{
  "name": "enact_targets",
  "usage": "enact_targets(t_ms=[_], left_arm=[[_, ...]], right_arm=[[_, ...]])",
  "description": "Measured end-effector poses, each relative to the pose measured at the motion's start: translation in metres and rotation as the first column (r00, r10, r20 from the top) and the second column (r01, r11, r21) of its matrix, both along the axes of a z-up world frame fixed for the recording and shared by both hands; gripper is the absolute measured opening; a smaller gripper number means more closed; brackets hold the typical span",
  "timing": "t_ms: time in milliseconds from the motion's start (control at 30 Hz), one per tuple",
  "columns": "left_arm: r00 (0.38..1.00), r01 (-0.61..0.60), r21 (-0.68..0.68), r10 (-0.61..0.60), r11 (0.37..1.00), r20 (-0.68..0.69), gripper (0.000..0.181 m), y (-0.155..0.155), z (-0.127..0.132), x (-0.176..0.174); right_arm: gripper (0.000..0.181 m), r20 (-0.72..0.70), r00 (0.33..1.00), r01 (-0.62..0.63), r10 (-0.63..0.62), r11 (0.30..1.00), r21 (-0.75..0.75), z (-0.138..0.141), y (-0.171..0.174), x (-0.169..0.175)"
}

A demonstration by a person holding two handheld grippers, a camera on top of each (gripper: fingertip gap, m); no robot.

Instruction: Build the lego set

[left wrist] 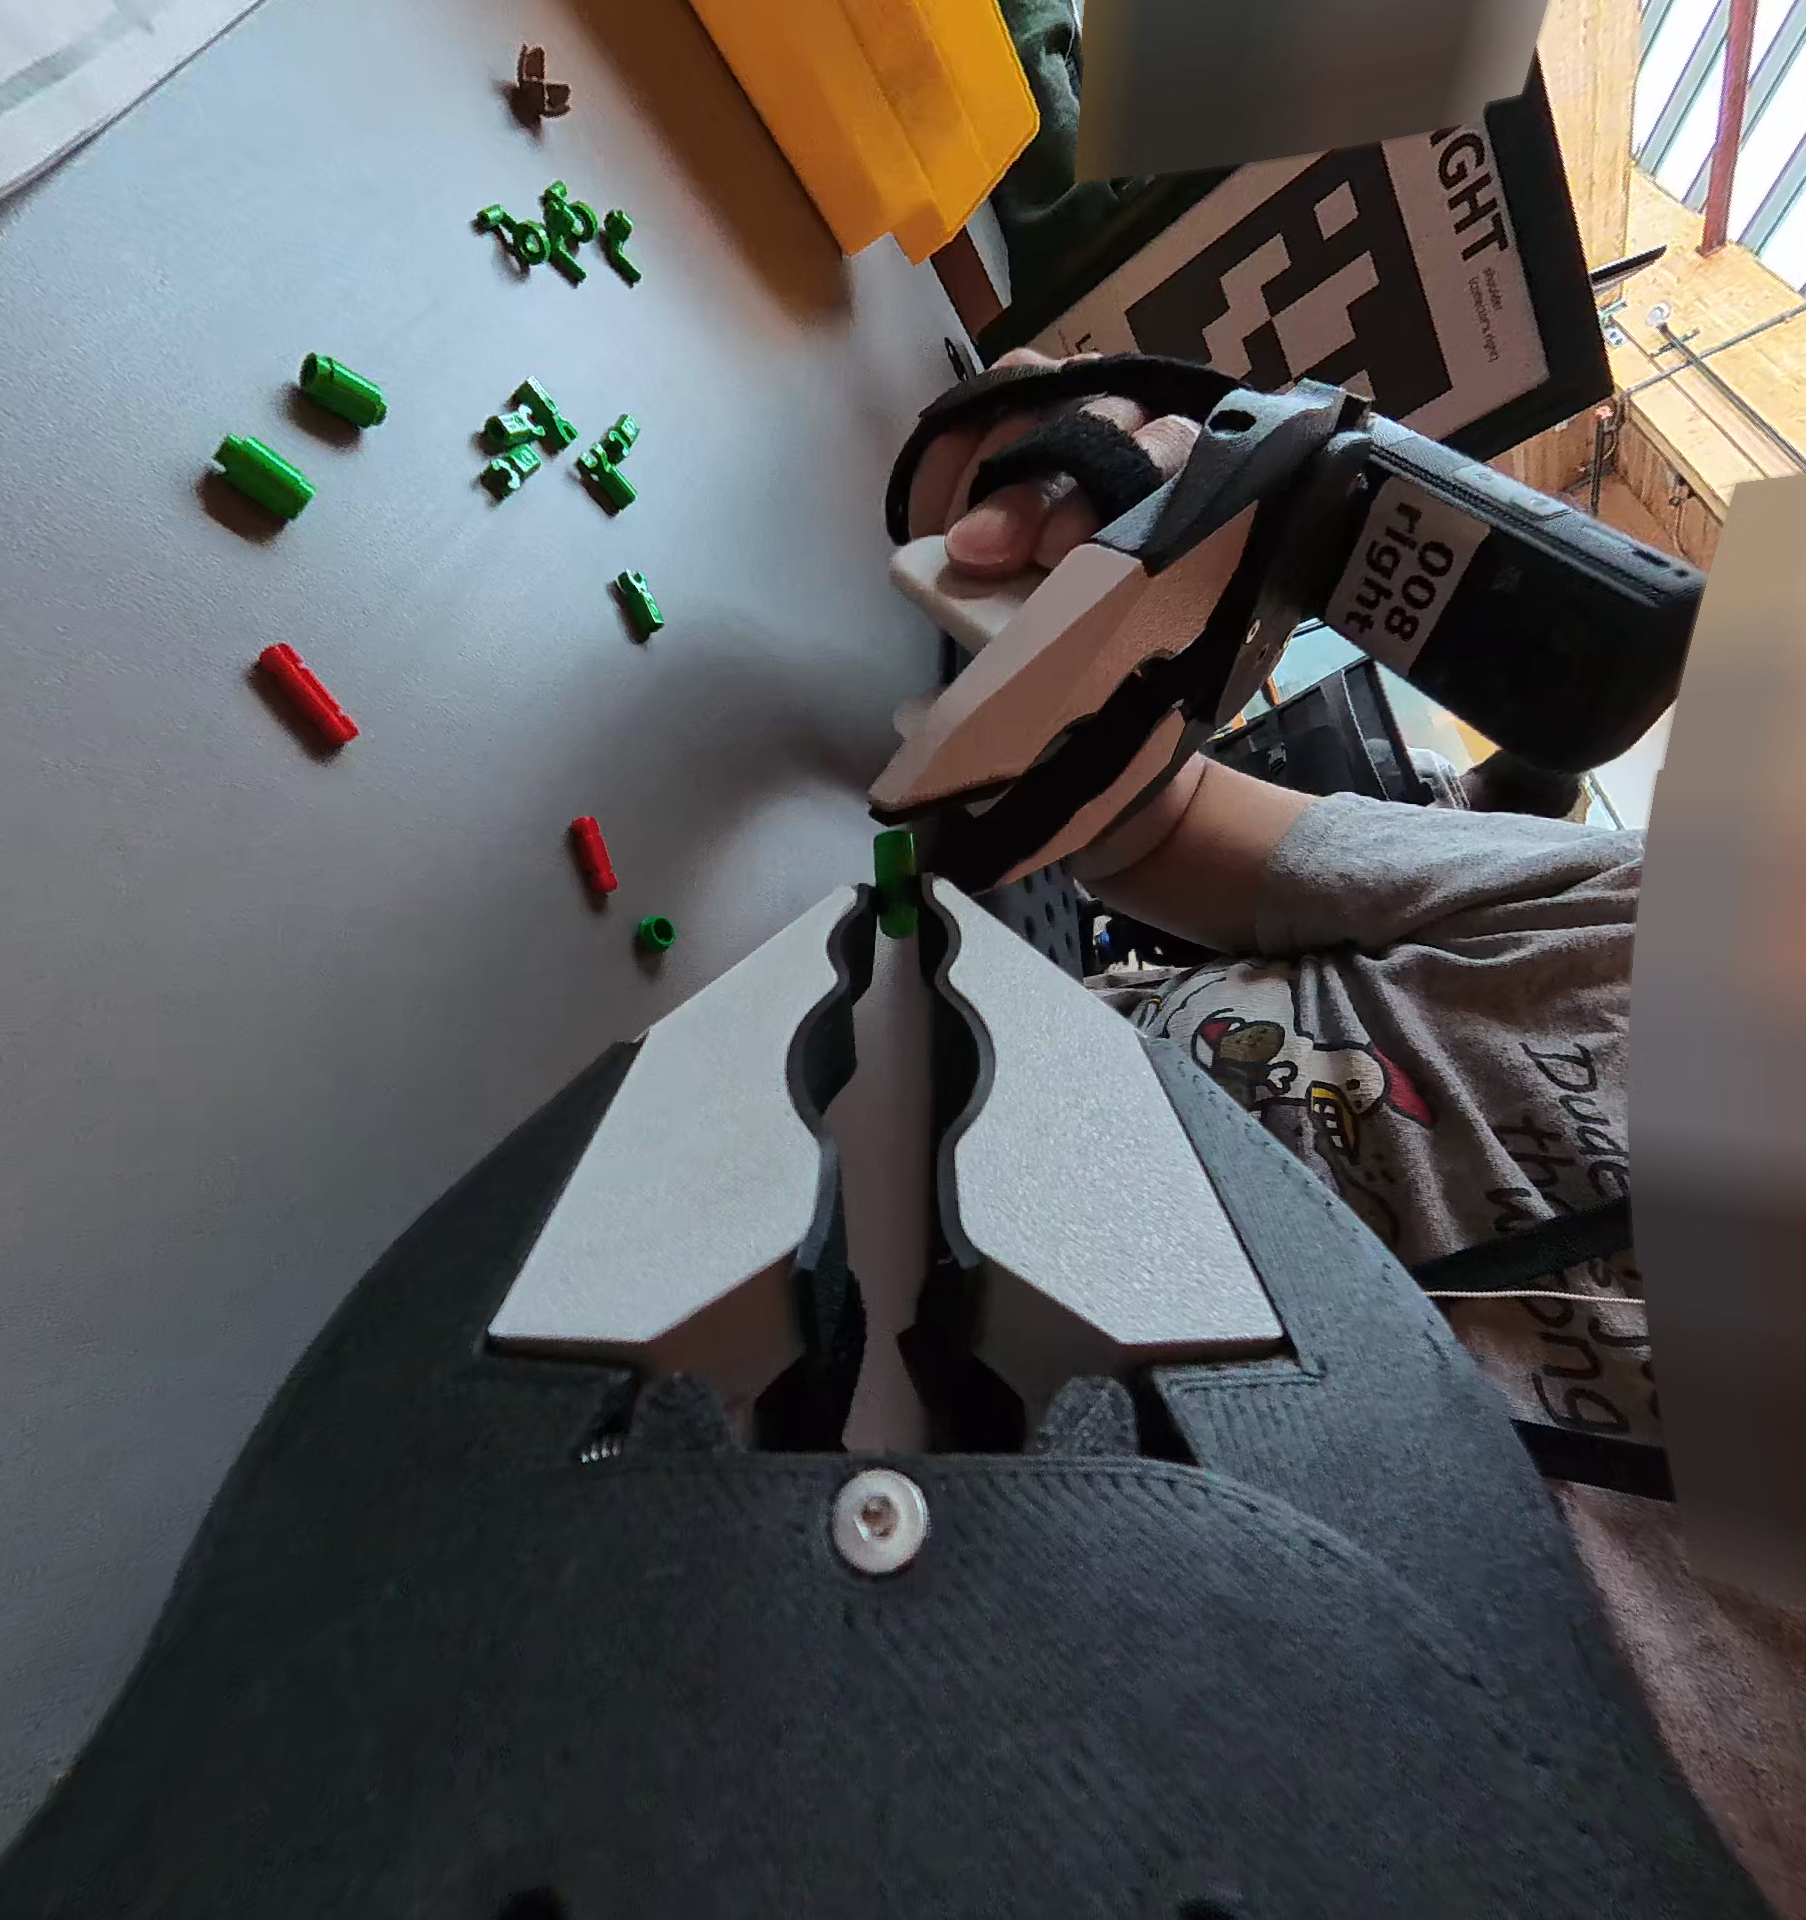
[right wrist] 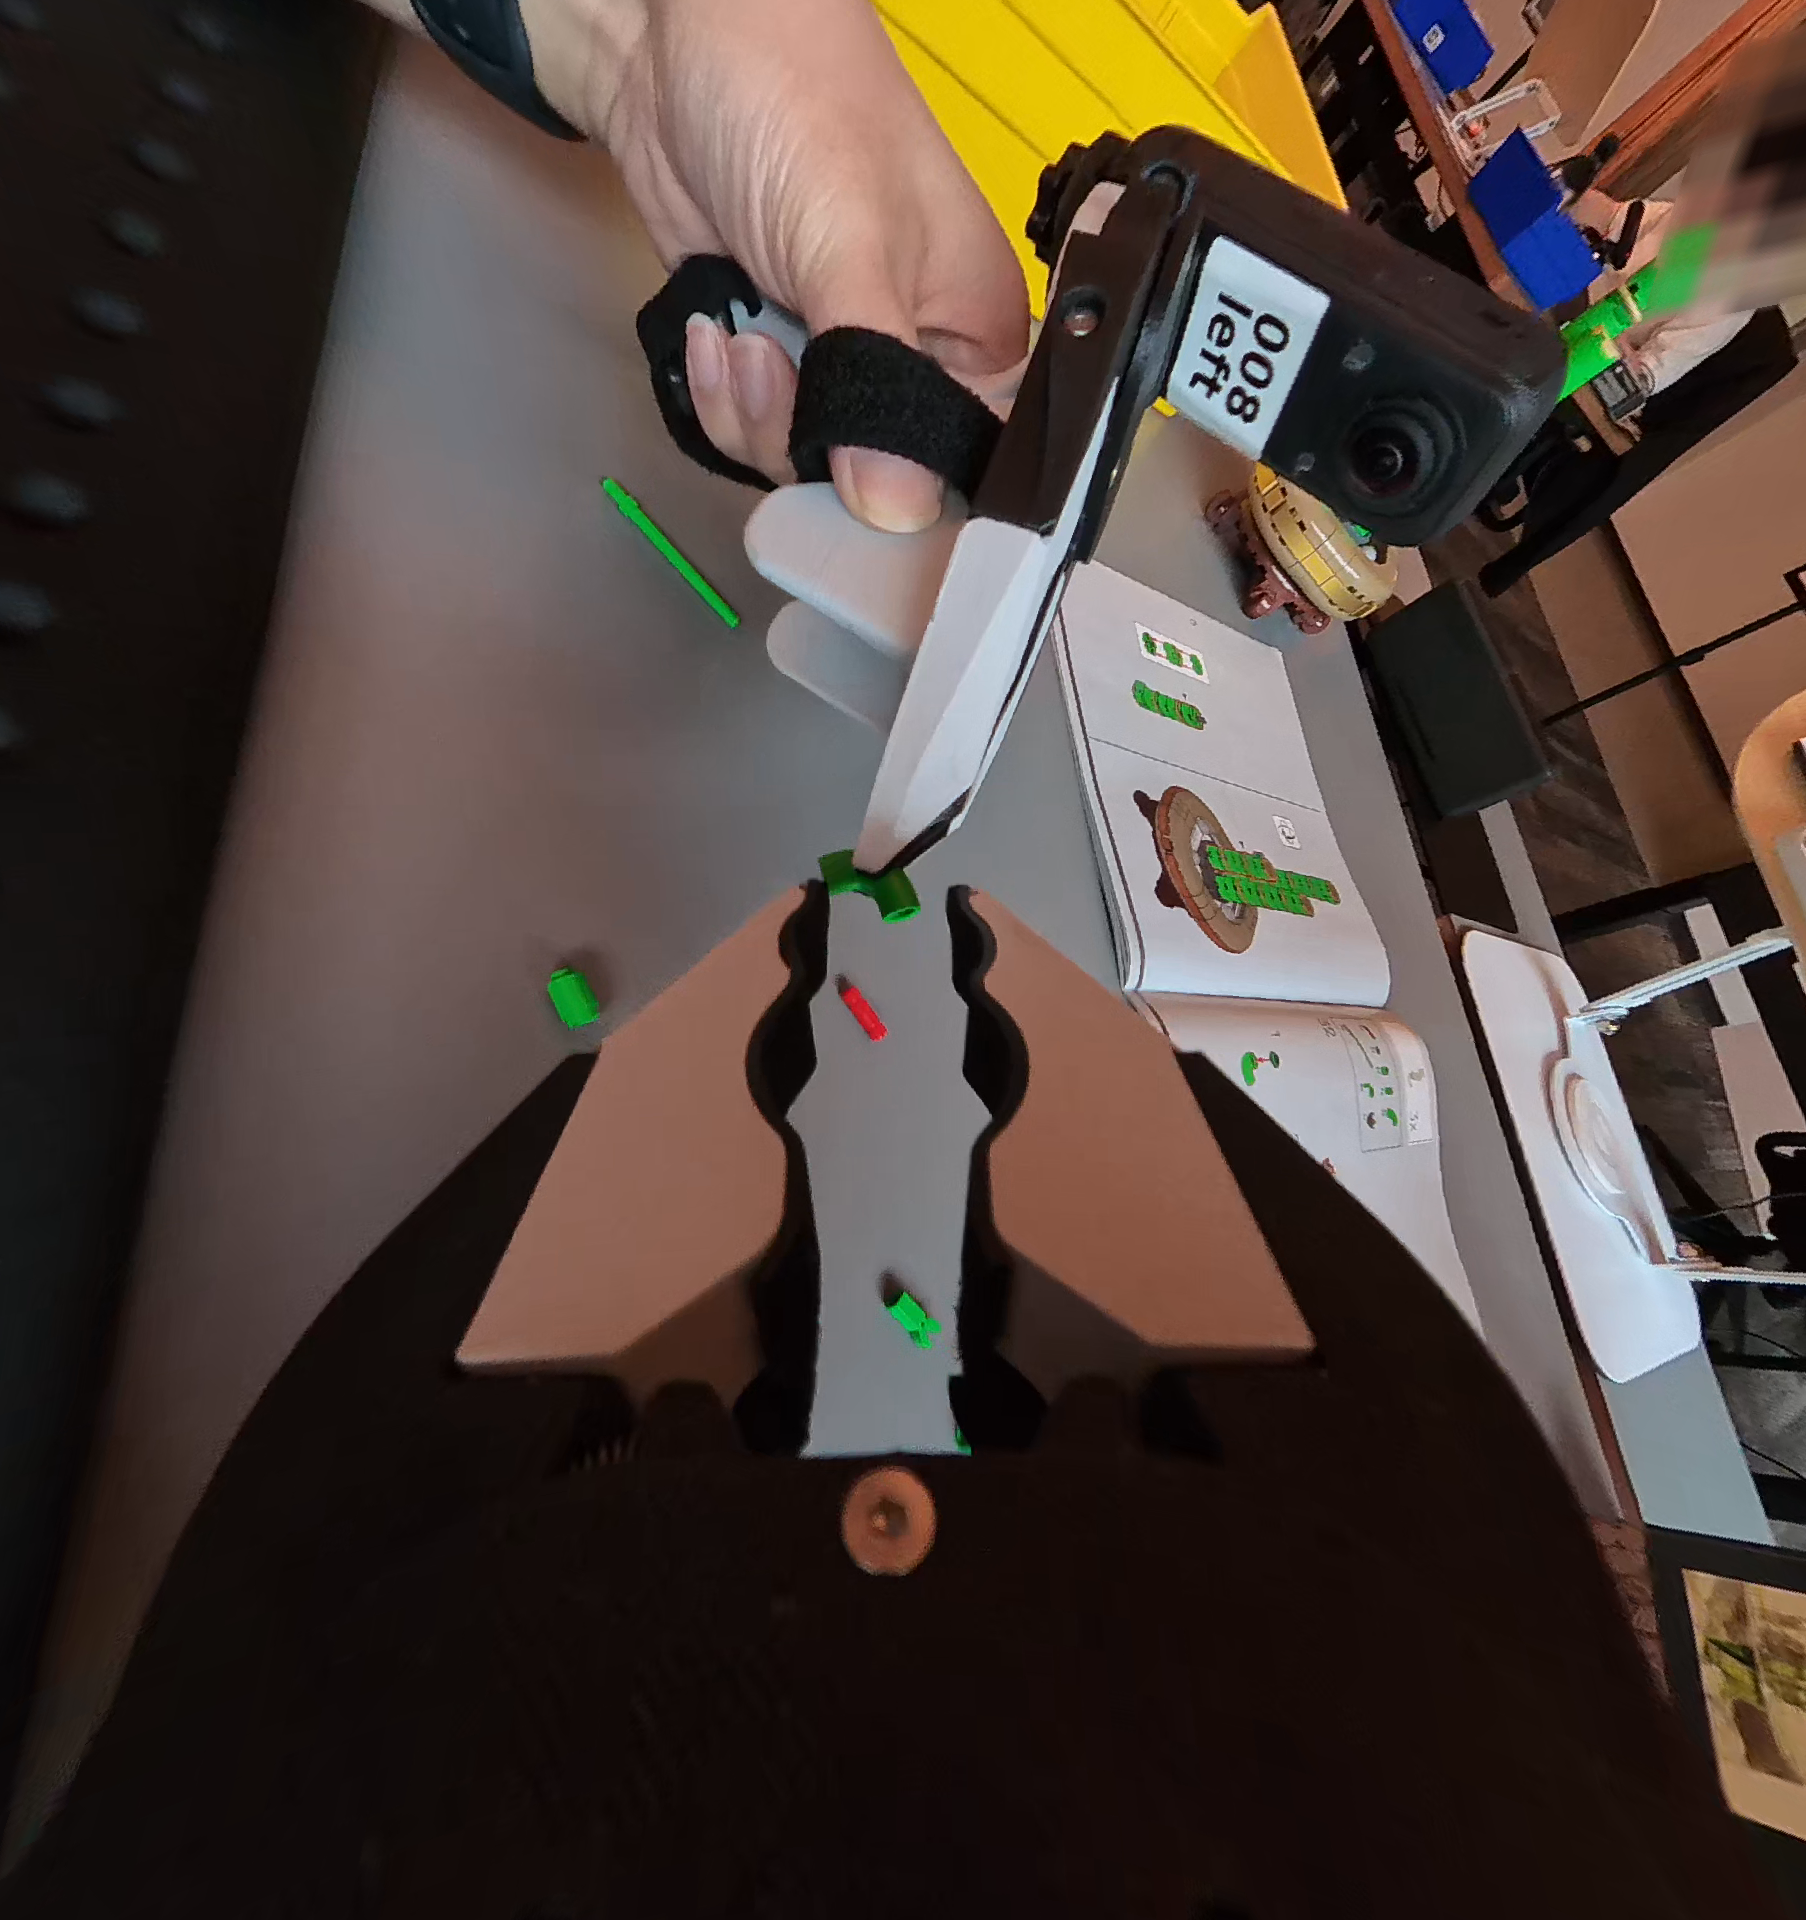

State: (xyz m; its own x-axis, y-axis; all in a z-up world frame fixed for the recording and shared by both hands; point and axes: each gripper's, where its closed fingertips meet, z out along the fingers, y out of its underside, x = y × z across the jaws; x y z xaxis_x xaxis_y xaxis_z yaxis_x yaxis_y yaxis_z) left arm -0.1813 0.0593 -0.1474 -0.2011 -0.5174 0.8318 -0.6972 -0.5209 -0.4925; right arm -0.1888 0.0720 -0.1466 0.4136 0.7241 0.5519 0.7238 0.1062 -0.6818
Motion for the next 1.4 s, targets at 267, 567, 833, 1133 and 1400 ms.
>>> enact_targets(t_ms=[267,567,833,1133,1400], left_arm=[[1.0,0.017,0.029,-0.017,0.999,-0.026,0.006,-0.002,-0.006,-0.002],[0.999,0.022,0.022,-0.021,1.0,-0.024,0.006,-0.004,-0.006,0.0],[0.998,0.058,0.055,-0.057,0.997,-0.017,0.006,-0.009,-0.006,-0.002],[0.993,0.116,0.224,-0.112,0.968,-0.028,0.006,-0.015,-0.013,-0.006],[0.921,-0.306,0.129,0.259,0.943,0.291,0.005,0.063,0.057,-0.006]], right_arm=[[0.009,0.07,0.997,-0.016,0.016,1.0,0.002,-0.007,-0.003,0.004],[0.005,0.079,0.996,-0.033,0.031,0.999,0.015,-0.005,-0.005,0.0],[0.005,0.13,0.989,-0.076,0.07,0.996,0.04,-0.004,-0.01,-0.001],[0.006,0.162,0.981,-0.11,0.104,0.994,0.028,-0.01,-0.015,-0.006],[0.019,-0.079,0.976,0.206,-0.201,0.977,0.058,0.034,0.014,0.055]])
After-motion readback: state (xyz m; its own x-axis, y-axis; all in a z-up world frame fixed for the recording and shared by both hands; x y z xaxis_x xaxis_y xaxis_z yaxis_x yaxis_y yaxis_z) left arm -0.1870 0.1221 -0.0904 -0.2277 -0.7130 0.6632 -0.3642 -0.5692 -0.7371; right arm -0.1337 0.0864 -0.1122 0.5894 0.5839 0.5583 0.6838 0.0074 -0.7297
